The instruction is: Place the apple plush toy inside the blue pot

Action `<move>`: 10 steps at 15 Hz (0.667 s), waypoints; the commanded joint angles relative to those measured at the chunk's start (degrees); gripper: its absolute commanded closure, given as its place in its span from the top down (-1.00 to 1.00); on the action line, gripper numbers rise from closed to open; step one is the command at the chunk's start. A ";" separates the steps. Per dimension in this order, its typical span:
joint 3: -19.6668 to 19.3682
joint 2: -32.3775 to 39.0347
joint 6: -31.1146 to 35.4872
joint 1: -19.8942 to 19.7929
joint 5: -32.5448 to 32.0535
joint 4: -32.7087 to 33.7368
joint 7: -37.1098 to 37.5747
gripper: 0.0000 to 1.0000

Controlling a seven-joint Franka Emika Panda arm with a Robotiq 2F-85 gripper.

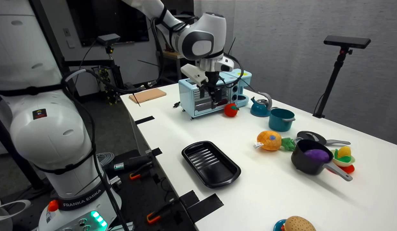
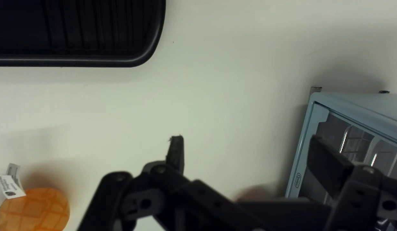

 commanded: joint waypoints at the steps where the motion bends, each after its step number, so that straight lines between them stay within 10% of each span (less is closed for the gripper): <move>1: 1.13 3.36 3.51 -0.82 -0.27 2.53 -1.05 1.00; 10: 2.84 19.33 10.18 -1.07 -1.51 18.27 -2.01 1.00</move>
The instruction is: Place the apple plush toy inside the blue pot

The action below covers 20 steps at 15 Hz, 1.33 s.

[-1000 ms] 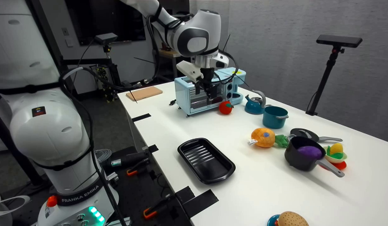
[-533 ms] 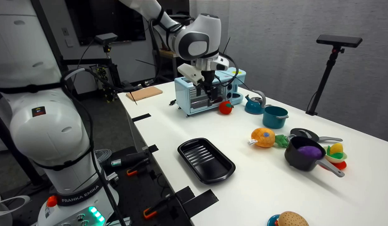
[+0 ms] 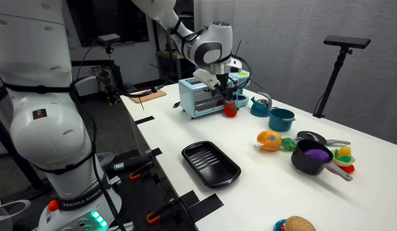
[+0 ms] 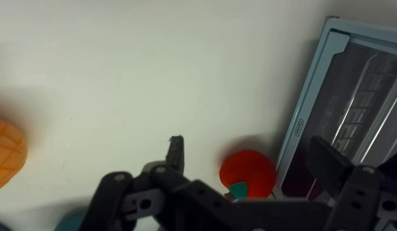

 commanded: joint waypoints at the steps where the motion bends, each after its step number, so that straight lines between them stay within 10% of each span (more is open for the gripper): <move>1: 1.40 8.95 0.38 -1.19 -1.44 10.19 -0.59 1.00; 20: 2.86 39.10 -14.12 -0.37 -4.32 49.82 1.98 1.00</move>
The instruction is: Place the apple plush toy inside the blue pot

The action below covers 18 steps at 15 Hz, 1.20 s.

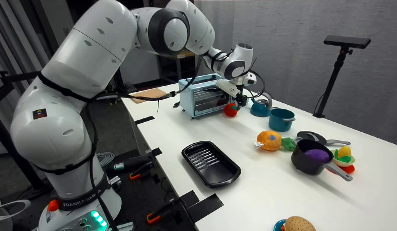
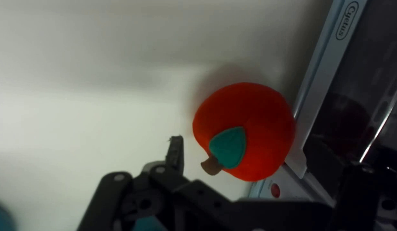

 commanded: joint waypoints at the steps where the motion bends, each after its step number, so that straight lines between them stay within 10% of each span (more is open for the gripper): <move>1: 0.68 4.67 -3.28 -0.30 -1.08 7.24 1.72 0.67; 11: -1.03 6.48 -3.45 -0.21 -1.98 10.30 4.19 -0.86; 18: -3.41 3.01 -4.36 -1.21 -5.98 10.92 2.21 -0.92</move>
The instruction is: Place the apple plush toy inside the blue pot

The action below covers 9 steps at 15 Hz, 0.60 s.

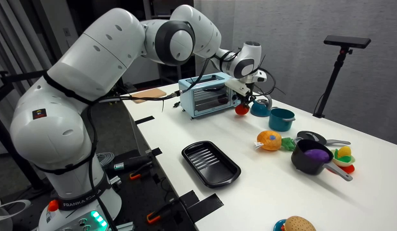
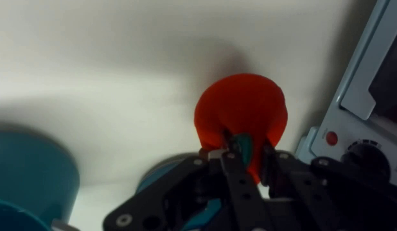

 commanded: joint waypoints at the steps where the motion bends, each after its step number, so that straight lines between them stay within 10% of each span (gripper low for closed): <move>1: -0.68 -2.38 -2.59 -1.07 -3.35 1.27 -0.72 -0.92; 9: -4.25 -6.70 -1.11 -2.33 -6.63 1.69 2.28 -0.92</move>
